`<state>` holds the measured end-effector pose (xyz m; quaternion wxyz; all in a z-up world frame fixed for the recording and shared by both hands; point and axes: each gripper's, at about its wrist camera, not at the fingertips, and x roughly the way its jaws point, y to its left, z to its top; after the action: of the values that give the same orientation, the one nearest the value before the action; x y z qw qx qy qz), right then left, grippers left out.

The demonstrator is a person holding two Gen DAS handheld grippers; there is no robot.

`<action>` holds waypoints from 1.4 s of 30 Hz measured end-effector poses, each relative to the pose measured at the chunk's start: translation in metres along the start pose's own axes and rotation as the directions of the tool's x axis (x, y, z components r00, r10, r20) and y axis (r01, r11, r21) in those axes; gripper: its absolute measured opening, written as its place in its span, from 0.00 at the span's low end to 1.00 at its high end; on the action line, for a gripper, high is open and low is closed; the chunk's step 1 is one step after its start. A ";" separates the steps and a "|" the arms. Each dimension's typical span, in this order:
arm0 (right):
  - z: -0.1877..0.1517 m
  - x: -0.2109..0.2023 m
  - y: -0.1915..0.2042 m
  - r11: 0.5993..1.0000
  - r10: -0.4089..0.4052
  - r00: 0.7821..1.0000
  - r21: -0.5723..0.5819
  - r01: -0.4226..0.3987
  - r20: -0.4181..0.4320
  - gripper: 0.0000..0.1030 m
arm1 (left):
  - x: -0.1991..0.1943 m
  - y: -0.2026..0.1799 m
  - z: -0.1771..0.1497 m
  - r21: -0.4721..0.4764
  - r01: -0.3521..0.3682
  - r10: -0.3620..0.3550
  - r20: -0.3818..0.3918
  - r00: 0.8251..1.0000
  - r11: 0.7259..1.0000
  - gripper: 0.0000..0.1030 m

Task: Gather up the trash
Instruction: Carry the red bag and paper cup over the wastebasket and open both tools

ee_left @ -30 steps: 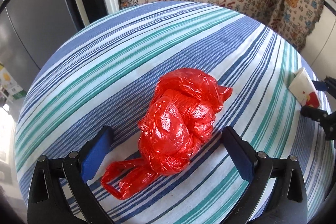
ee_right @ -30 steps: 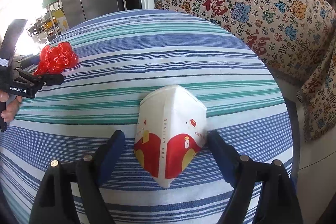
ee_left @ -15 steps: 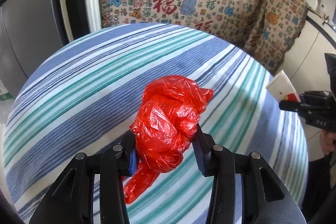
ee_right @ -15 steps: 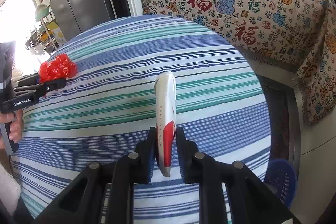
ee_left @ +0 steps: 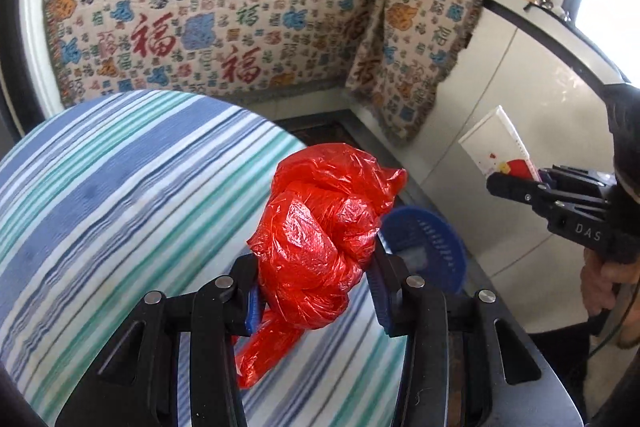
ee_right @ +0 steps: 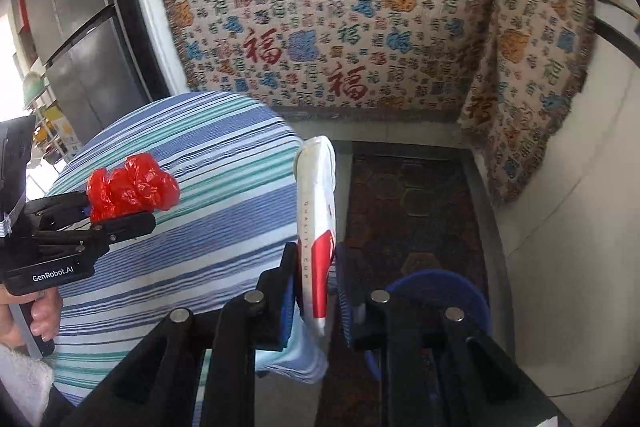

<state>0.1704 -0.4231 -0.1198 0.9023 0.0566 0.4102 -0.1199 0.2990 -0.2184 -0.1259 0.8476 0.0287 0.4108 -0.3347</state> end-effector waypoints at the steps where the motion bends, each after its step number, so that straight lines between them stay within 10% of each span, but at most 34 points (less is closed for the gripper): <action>1: -0.003 -0.005 -0.014 1.000 -0.029 1.000 0.010 0.029 -0.001 0.18 | 0.007 -0.012 0.003 0.007 0.015 -0.015 -0.004 1.000 1.000 0.42; 15: -0.041 0.027 -0.140 0.986 -0.105 0.989 0.118 0.117 -0.107 0.26 | 0.116 -0.144 0.022 0.091 0.132 -0.122 -0.108 0.987 0.987 0.45; 24: -0.054 0.057 -0.162 0.987 -0.101 0.981 0.106 0.120 -0.166 0.27 | 0.162 -0.162 0.020 0.099 0.139 -0.122 -0.158 0.980 0.985 0.46; 42: -0.063 0.067 -0.174 0.981 -0.137 0.974 0.109 0.158 -0.180 0.52 | 0.172 -0.164 0.024 0.148 0.098 -0.078 -0.132 0.988 0.984 0.82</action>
<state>0.1213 -0.5895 -0.2128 0.8469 0.0915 0.4815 -0.2064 0.2935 -0.4471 -0.1965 0.7996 0.0969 0.4373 -0.4001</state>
